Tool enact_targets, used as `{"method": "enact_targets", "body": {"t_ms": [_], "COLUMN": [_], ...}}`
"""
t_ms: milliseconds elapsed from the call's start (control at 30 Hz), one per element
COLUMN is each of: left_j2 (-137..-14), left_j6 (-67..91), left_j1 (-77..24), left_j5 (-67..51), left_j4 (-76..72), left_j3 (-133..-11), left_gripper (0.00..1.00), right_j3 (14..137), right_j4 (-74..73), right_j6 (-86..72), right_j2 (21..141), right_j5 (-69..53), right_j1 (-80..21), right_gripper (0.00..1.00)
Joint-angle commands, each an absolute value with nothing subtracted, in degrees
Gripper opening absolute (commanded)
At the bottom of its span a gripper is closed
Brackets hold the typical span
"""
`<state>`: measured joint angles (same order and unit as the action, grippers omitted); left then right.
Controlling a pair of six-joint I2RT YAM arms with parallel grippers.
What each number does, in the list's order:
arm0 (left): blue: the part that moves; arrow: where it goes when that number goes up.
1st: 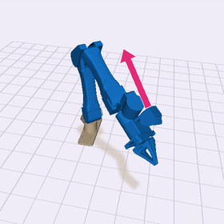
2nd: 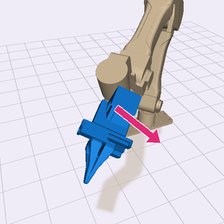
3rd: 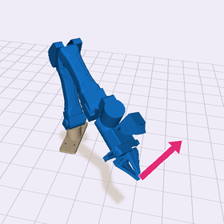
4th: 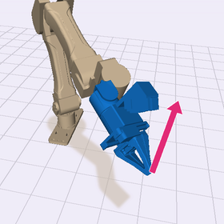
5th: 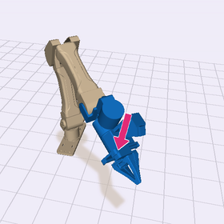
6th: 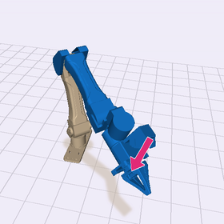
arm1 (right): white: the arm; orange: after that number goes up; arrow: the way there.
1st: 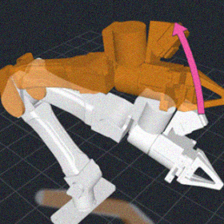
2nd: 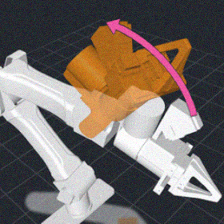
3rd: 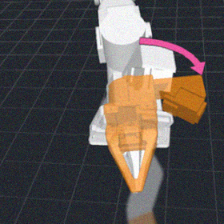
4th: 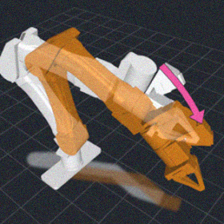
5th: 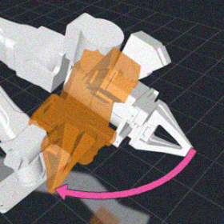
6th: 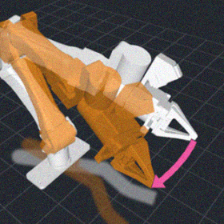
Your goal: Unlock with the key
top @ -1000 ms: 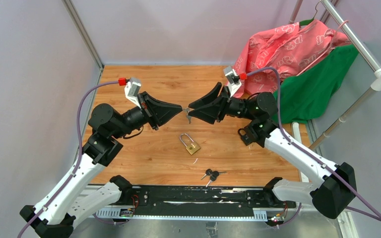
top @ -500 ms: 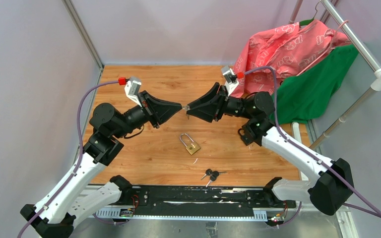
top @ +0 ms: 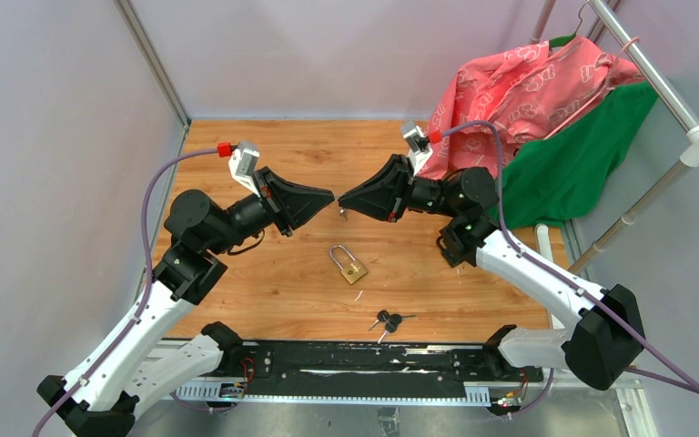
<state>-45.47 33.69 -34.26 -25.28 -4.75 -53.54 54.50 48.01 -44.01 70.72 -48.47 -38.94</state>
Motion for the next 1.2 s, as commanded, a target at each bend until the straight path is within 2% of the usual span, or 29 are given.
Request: {"method": "enact_targets", "body": {"t_ms": [0, 200, 367, 400, 433, 467, 500, 600, 633, 667, 767, 933, 1067, 1167], "left_j2": [-45.1, -45.1, -45.3, -45.4, -45.6, -45.9, -46.0, -45.6, -45.3, -45.2, -45.9, -48.0, -48.5, -51.4], "left_j6": [33.5, 33.6, 33.7, 33.4, 32.9, 32.3, 31.8, 30.1, 29.3, 28.4, 25.1, 20.4, 18.4, 19.2], "left_j1": [-34.5, -34.5, -34.5, -34.5, -34.5, -34.5, -34.5, -34.5, -34.5, -34.5, -34.5, -34.5, -34.8, -35.1], "left_j5": [-24.6, -24.8, -24.6, -24.0, -23.7, -23.4, -23.1, -21.3, -20.0, -19.1, -15.8, -11.3, -6.4, -3.9], "left_j4": [-6.2, -6.2, -5.7, -4.7, -3.6, -2.4, -1.2, 2.7, 4.1, 5.4, 10.5, 14.9, 15.1, 16.0], "left_j3": [-52.2, -52.0, -51.9, -52.2, -52.6, -53.2, -53.6, -54.5, -54.7, -54.9, -56.1, -55.9, -52.4, -51.0], "left_gripper": [0.0, 0.0, 0.0, 0.04, 0.13, 0.25, 0.43, 0.84, 0.94, 0.99, 1.0, 1.0, 1.0, 0.96], "right_j3": [56.1, 55.9, 54.8, 54.4, 54.1, 53.9, 53.6, 51.8, 51.2, 50.6, 48.8, 46.0, 43.3, 41.7], "right_j4": [50.9, 52.1, 53.1, 52.7, 51.4, 49.0, 45.8, 33.7, 29.8, 26.4, 17.4, 9.7, 8.7, 7.3], "right_j6": [-44.7, -45.2, -44.6, -43.9, -42.6, -40.8, -38.7, -31.8, -29.8, -28.1, -24.3, -22.2, -23.3, -22.6], "right_j2": [70.5, 71.0, 70.5, 70.3, 69.7, 69.1, 68.3, 65.6, 64.6, 63.8, 61.5, 59.9, 59.2, 58.0], "right_j5": [-50.0, -50.4, -50.9, -51.0, -50.9, -50.6, -49.5, -44.1, -41.2, -38.1, -28.9, -21.0, -21.3, -20.3], "right_j1": [-39.8, -39.8, -39.7, -39.8, -39.8, -39.8, -39.8, -39.7, -39.7, -39.7, -39.6, -37.1, -32.9, -31.1], "right_gripper": [0.15, 0.0, 0.0, 0.0, 0.0, 0.0, 0.0, 0.0, 0.0, 0.0, 0.0, 0.0, 0.0, 0.0]}}
